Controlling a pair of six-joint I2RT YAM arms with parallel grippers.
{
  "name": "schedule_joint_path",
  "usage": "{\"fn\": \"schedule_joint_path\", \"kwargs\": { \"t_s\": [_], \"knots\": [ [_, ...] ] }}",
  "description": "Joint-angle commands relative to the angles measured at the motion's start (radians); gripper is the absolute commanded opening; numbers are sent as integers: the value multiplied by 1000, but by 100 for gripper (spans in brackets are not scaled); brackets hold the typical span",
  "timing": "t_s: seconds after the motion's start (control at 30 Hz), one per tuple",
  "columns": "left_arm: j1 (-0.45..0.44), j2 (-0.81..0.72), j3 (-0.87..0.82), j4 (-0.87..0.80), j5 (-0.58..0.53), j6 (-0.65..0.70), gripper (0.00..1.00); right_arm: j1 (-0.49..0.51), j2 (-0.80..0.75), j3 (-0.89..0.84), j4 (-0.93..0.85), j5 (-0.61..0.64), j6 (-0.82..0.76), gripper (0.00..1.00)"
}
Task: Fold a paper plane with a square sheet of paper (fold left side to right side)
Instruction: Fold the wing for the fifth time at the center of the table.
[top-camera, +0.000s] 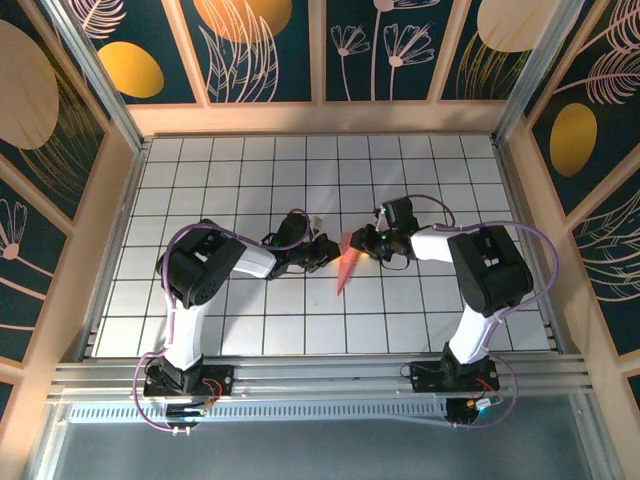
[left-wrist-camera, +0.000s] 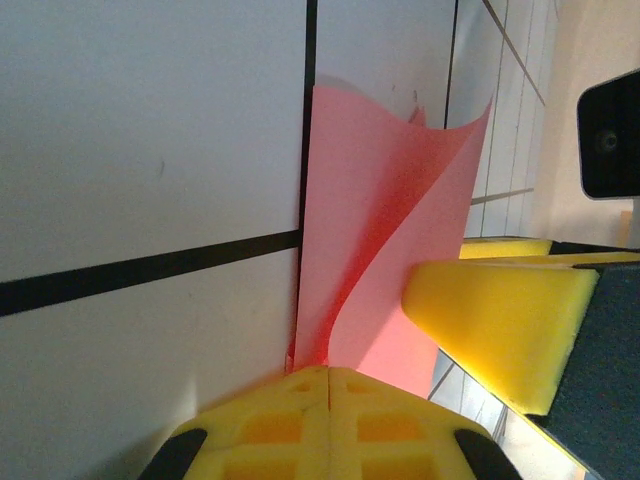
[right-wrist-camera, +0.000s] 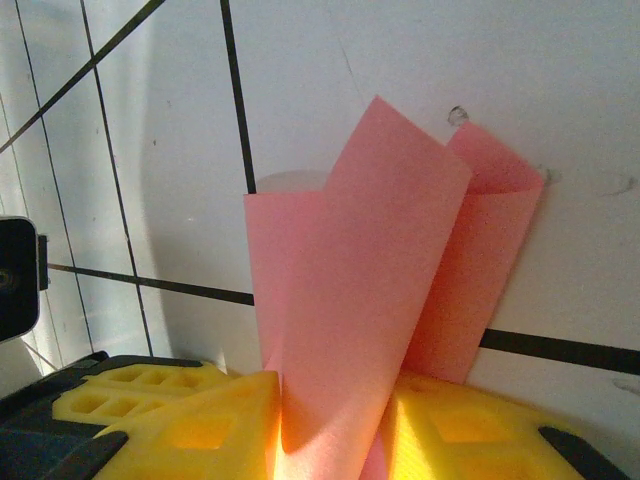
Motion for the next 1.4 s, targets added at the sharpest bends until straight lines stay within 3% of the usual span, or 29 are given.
{"fn": "schedule_joint_path", "kwargs": {
  "t_s": [0.0,1.03,1.37],
  "knots": [
    [-19,41,-7,-159,-63,17,0,21,0,-7,7,16,12,32],
    [-32,74,46,-265,-99,48,0,-6,-70,-24,-59,57,12,33],
    [-37,82,66,-292,-111,58,0,-44,-166,-30,-130,63,-27,34]
  ]
}}
